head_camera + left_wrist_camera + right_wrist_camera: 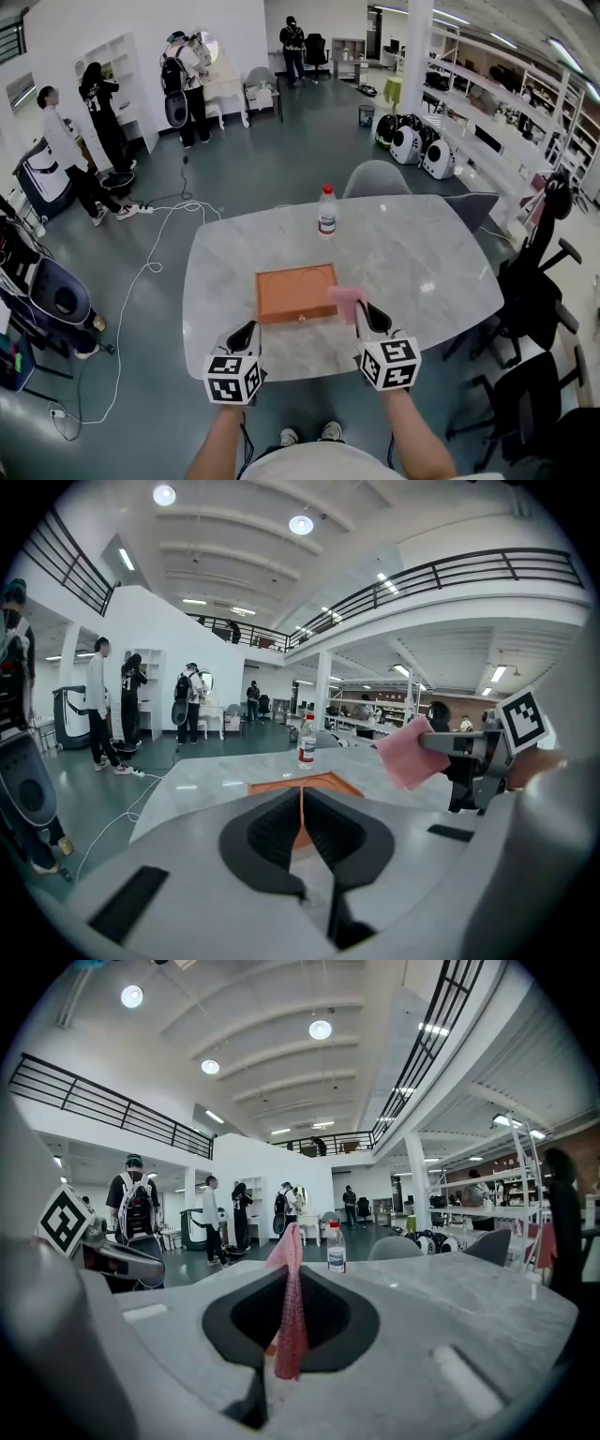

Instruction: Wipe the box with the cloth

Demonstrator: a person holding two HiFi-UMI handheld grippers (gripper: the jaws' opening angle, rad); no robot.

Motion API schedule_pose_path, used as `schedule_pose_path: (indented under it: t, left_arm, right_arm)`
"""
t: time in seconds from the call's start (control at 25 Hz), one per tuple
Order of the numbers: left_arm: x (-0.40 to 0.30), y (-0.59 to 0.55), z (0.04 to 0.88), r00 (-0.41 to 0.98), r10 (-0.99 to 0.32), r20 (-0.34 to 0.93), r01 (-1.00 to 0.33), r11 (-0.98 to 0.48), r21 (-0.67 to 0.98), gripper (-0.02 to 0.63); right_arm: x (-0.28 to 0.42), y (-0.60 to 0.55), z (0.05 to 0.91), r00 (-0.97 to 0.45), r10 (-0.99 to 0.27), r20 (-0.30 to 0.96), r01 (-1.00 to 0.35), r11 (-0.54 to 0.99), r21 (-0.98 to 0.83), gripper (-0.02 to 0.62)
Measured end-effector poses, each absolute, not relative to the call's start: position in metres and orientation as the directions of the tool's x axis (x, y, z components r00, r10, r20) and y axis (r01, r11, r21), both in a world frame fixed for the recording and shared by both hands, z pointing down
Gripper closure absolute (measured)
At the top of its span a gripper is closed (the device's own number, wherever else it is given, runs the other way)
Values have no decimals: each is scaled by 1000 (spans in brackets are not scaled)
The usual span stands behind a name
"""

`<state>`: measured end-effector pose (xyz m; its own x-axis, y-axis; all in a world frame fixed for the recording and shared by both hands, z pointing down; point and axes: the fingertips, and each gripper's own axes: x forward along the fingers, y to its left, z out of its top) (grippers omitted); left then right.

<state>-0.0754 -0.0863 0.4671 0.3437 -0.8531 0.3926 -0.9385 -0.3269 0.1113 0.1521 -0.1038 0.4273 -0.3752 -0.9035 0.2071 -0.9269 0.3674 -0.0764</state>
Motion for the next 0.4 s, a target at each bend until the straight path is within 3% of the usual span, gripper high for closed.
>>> schedule_pose_path:
  t: [0.4]
  left_arm:
    - [-86,-88,469,368,-844,391,-929,-350,118,591]
  right_arm:
    - [135,-101,425,-366,-909,202,-930,362,-55,577]
